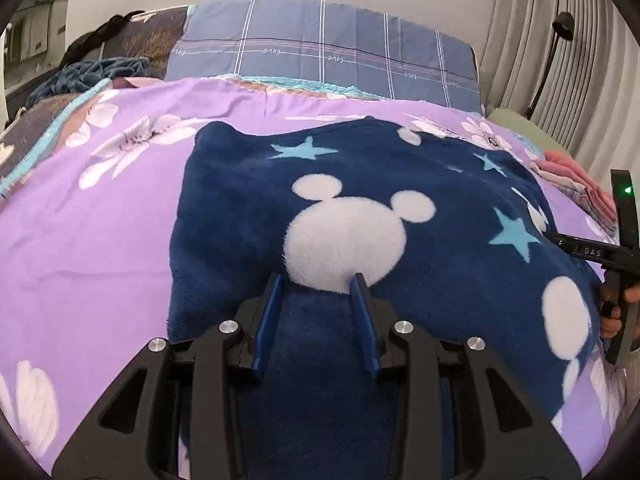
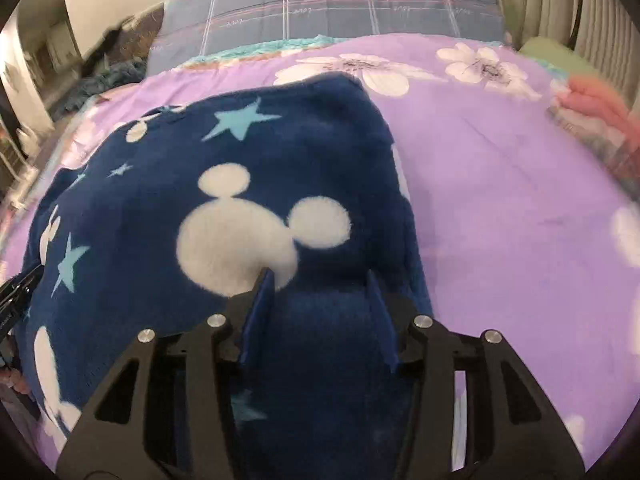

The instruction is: Fold small clothes

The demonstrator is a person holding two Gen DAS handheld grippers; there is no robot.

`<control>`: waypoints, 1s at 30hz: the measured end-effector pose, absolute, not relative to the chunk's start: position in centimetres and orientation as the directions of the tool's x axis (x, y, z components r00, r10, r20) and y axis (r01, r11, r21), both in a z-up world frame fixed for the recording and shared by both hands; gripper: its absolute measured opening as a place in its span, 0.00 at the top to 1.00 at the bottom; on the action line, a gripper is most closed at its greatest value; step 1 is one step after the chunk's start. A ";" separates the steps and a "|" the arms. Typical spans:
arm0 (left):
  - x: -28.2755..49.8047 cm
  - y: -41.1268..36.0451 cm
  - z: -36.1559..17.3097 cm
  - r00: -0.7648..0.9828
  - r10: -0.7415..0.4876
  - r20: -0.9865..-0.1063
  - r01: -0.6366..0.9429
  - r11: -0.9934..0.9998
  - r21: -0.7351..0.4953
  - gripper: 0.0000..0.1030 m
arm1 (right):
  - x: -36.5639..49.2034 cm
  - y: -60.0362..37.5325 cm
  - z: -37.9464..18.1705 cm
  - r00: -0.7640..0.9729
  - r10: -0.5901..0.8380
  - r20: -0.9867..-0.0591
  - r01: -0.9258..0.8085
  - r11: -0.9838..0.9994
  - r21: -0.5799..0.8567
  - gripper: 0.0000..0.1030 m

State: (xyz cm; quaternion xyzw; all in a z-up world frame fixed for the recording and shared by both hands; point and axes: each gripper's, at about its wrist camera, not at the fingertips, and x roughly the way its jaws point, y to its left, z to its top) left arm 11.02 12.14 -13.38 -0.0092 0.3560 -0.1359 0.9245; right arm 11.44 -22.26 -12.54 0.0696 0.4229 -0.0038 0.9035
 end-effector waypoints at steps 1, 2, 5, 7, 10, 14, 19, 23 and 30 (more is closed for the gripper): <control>10.8 11.9 -13.4 0.715 -0.244 -0.655 0.246 0.965 -0.091 0.64 | 10.9 -22.1 -12.0 0.643 0.043 -0.765 0.072 0.991 0.116 0.54; 10.8 11.5 -13.5 0.717 -0.232 -0.657 0.246 0.967 -0.073 0.64 | 10.6 -21.9 -11.7 0.640 0.027 -0.768 0.083 0.991 0.103 0.54; 10.7 11.9 -12.0 0.714 -0.259 -0.650 0.259 0.961 -0.098 0.64 | 10.6 -20.7 -11.2 0.625 -0.034 -0.780 0.082 0.996 0.023 0.54; 10.9 12.5 -10.4 0.724 -0.292 -0.625 0.272 0.953 -0.131 0.64 | 10.8 -20.8 -9.8 0.615 -0.024 -0.788 0.105 0.993 0.051 0.54; 12.8 13.3 -7.2 0.771 -0.307 -0.558 0.281 0.950 -0.134 0.64 | 11.8 -20.1 -6.3 0.685 -0.008 -0.728 0.070 0.996 0.054 0.54; 17.8 13.7 -7.3 0.751 -0.289 -0.594 0.233 0.957 -0.172 0.63 | 16.1 -19.3 -3.8 0.741 -0.010 -0.671 0.038 0.999 0.026 0.55; 22.0 14.6 -13.7 0.636 -0.240 -0.734 0.148 0.971 -0.189 0.55 | 22.7 -22.4 -12.9 0.560 -0.058 -0.826 0.106 0.994 0.002 0.55; 21.8 14.0 -13.5 0.648 -0.199 -0.736 0.144 0.980 -0.138 0.54 | 21.7 -21.7 -12.4 0.615 -0.112 -0.780 0.118 0.992 -0.049 0.55; 21.4 14.3 -13.5 0.657 -0.199 -0.728 0.142 0.980 -0.139 0.54 | 19.4 -21.1 -9.7 0.628 -0.160 -0.762 0.204 0.978 -0.037 0.54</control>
